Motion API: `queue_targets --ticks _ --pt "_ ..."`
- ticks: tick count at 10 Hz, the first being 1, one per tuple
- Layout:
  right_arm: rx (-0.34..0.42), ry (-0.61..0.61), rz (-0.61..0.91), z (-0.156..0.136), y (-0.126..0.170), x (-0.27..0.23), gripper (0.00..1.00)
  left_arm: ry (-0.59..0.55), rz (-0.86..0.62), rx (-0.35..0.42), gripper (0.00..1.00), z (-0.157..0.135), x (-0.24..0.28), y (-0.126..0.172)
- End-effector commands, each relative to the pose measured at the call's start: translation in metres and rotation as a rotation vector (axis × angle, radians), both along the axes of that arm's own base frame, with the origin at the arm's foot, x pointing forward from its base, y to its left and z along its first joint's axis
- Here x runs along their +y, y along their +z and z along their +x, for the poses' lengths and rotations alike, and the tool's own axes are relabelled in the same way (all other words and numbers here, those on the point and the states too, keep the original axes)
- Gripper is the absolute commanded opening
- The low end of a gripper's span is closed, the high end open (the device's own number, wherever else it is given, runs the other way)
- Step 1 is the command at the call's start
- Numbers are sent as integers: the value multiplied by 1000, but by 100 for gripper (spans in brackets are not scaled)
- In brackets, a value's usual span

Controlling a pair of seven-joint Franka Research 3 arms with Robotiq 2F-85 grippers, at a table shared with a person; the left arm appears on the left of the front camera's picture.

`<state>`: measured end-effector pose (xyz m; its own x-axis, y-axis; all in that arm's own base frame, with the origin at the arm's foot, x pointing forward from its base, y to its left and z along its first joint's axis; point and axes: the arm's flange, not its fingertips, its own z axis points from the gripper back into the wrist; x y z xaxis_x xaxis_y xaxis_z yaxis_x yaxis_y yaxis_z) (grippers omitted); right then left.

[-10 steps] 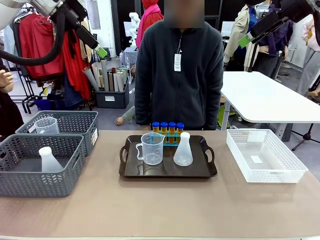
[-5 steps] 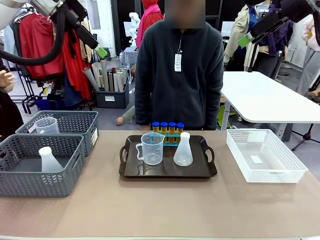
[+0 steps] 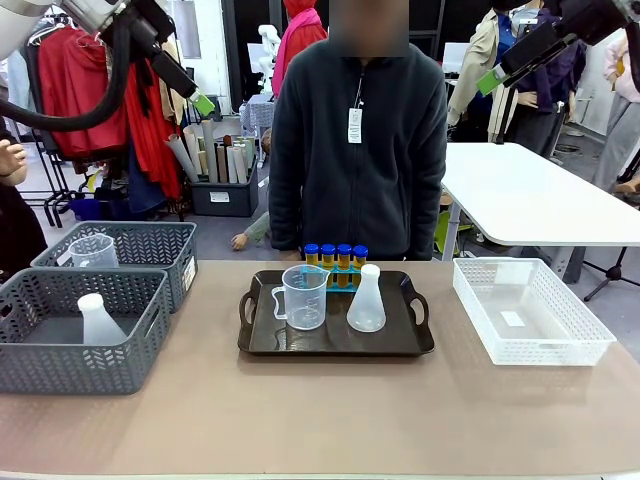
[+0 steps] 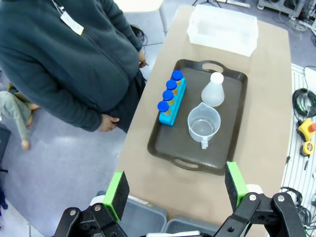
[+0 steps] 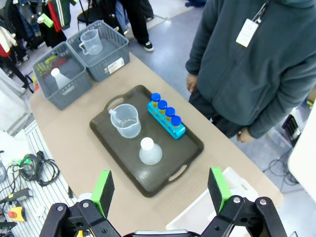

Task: Prepare the laboratory tools.
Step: Pick up one Large Measuring Cup and place it on the Handle tray.

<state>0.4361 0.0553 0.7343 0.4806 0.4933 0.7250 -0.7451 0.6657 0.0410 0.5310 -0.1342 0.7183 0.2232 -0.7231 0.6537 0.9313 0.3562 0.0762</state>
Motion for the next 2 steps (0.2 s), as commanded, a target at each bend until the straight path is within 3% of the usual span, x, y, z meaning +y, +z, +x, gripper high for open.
queue_targets --ticks 1,2 --pt "-3 4 0 -1 1 0 100 2 -1 -5 100 -2 1 2" --pt "-3 4 0 -1 1 0 100 2 -1 -5 100 -2 1 2"
